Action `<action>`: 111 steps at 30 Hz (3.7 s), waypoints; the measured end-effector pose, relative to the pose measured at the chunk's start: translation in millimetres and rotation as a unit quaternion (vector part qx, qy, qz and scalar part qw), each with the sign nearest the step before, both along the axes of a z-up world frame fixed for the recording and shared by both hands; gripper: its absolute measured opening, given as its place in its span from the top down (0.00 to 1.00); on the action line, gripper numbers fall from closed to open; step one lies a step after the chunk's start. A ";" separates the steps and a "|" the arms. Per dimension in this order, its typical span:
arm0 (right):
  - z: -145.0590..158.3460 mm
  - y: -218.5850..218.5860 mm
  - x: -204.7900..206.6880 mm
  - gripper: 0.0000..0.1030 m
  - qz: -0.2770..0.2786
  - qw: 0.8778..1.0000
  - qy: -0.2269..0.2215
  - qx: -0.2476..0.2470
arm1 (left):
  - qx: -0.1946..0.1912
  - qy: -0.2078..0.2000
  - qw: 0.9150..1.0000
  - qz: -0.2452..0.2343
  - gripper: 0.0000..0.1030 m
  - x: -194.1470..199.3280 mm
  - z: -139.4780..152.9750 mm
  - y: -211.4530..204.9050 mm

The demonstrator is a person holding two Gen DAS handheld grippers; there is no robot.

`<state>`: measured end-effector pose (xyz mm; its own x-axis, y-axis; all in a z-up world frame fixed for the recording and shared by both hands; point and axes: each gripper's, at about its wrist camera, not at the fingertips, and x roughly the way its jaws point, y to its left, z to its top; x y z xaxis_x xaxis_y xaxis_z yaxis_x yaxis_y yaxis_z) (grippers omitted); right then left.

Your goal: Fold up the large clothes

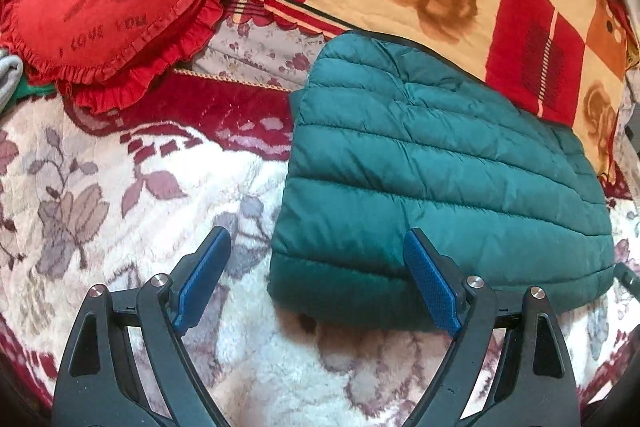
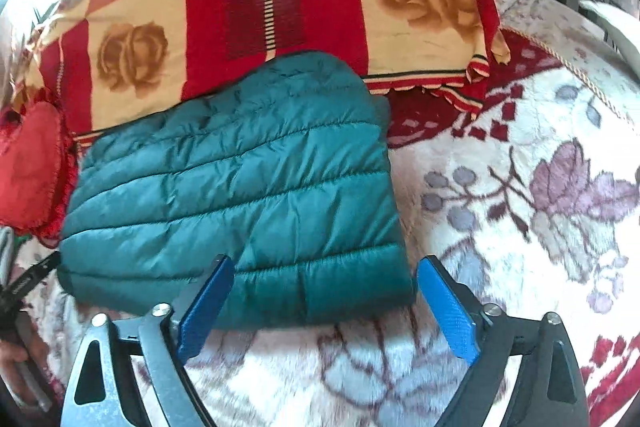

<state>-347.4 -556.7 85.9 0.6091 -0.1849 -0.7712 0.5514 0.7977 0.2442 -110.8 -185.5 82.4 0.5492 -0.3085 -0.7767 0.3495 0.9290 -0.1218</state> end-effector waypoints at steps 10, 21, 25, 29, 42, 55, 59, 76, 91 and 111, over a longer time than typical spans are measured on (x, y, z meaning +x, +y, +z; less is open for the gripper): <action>-15.6 2.1 -21.3 0.05 -0.006 0.999 -0.010 0.048 | -0.022 0.025 0.999 0.001 0.14 -10.0 -7.5 13.1; -34.0 -6.4 -21.2 0.01 -0.028 0.991 -0.048 0.118 | -0.112 0.102 0.988 0.009 0.14 1.1 -28.3 39.1; -39.1 -10.7 -11.2 0.01 -0.034 0.989 -0.053 0.135 | -0.134 0.113 0.984 0.022 0.14 7.8 -33.6 39.3; -44.1 -17.7 -2.0 0.01 -0.042 0.985 -0.068 0.155 | -0.149 0.124 0.981 0.027 0.14 15.8 -39.5 32.5; -50.9 -30.0 35.9 0.00 -0.052 0.980 -0.089 0.171 | -0.167 0.136 0.976 0.045 0.05 38.5 -47.9 5.1; -22.6 -25.9 30.7 0.57 -0.040 0.989 -0.083 0.119 | -0.150 0.096 0.984 0.013 0.59 22.7 -26.2 5.7; -9.1 -18.6 22.8 0.62 -0.024 0.991 -0.084 0.098 | -0.150 0.081 0.985 -0.001 0.63 11.9 -14.1 11.7; -3.0 45.8 -75.0 0.48 0.011 0.994 -0.045 0.099 | -0.125 0.095 0.986 -0.049 0.62 -86.8 -8.7 86.3; 33.4 53.4 -109.1 0.23 -0.032 0.999 -0.018 -0.021 | -0.061 0.013 0.998 0.005 0.34 -119.4 17.2 84.0; 42.3 175.0 -48.1 0.12 0.073 0.992 -0.026 -0.097 | -0.019 -0.067 0.997 -0.034 0.34 -162.3 44.9 22.2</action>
